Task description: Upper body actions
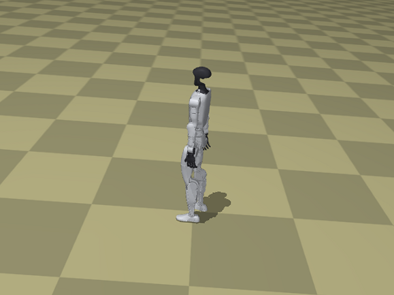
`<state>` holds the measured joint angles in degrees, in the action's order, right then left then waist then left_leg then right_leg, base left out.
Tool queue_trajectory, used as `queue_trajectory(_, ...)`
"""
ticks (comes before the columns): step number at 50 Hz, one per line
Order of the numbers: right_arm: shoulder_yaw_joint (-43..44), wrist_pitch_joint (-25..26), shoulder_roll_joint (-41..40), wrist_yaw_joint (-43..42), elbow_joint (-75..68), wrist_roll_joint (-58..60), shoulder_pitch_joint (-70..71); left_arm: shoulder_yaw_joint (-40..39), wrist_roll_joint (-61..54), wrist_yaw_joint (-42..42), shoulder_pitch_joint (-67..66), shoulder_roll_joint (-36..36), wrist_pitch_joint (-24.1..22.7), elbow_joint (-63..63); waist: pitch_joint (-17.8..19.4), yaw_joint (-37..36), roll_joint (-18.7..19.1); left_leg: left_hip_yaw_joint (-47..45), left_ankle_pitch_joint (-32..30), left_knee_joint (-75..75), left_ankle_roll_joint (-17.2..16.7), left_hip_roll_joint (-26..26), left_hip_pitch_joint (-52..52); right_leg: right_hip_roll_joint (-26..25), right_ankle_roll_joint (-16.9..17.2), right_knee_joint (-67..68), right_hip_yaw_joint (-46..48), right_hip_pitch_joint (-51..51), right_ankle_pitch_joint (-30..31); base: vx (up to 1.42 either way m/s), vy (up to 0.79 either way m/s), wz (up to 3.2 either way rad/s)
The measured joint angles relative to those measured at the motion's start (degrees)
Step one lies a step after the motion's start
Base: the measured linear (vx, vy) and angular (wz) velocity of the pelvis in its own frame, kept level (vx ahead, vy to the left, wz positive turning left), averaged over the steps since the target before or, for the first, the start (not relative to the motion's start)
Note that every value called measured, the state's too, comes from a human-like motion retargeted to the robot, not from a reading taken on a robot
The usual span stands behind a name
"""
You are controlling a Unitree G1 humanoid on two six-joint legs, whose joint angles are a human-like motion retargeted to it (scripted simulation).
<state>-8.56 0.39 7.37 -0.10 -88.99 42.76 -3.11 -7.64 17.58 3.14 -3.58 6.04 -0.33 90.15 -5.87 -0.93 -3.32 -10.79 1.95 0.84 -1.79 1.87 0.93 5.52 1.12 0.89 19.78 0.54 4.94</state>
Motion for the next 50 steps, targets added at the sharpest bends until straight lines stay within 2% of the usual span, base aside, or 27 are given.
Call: queue_trajectory(50,-0.4,0.2,0.2,0.1,0.1,-0.1,-0.1,0.0,0.0,0.1,0.0,-0.2,0.0,0.1,0.0,0.2,0.1,0.2,-0.1,0.0,0.1,0.2,0.0,-0.4,-0.5,-0.1,0.2,-0.1,0.1,0.00,0.00,0.00)
